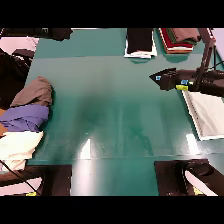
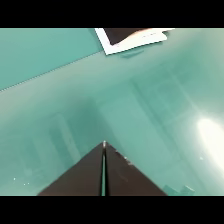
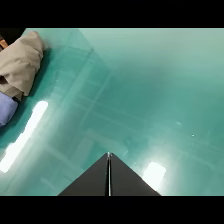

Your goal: Fold the shirts.

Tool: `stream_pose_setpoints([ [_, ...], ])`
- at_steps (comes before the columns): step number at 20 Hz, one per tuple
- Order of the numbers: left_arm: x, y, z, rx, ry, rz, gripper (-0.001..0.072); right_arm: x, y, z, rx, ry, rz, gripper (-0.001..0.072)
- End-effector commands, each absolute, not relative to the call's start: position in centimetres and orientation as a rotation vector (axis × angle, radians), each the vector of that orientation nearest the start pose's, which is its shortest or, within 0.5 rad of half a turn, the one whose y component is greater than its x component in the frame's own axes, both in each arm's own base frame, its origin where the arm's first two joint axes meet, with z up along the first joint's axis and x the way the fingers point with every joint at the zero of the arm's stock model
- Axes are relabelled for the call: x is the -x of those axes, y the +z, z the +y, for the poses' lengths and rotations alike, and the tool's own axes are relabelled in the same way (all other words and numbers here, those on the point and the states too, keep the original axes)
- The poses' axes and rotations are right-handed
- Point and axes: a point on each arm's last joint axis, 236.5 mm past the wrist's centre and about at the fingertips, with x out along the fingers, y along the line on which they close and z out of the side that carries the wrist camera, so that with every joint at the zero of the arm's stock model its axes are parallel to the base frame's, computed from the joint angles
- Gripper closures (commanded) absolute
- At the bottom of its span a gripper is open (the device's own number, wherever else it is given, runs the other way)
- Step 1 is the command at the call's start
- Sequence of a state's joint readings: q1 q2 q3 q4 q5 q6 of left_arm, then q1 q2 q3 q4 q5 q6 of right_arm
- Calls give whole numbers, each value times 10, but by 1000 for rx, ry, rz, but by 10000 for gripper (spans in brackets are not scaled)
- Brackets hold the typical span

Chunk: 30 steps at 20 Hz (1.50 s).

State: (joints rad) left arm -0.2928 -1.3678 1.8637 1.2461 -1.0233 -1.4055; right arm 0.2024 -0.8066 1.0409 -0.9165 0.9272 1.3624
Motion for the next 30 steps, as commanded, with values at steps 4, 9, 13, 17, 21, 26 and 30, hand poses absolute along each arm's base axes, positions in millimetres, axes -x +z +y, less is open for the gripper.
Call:
stream_pose_setpoints([
  [4,-464,294,-207,4,-553,510,680,-324,205,185,-305,624,665,698],
  [9,-464,294,-207,4,-553,510,680,-320,202,186,-300,633,687,698],
  [13,-464,294,-207,5,-553,510,680,-316,199,187,-295,641,707,698],
  [17,-469,285,-189,-77,-504,528,678,-316,199,187,-295,641,706,698],
  [21,-480,223,-40,-174,-62,769,134,-317,199,187,-295,641,705,698],
  [26,-454,81,58,-35,114,1055,134,-321,203,186,-301,631,680,698],
  [30,-426,-19,77,-7,140,1179,134,-324,205,185,-305,624,665,698],
])
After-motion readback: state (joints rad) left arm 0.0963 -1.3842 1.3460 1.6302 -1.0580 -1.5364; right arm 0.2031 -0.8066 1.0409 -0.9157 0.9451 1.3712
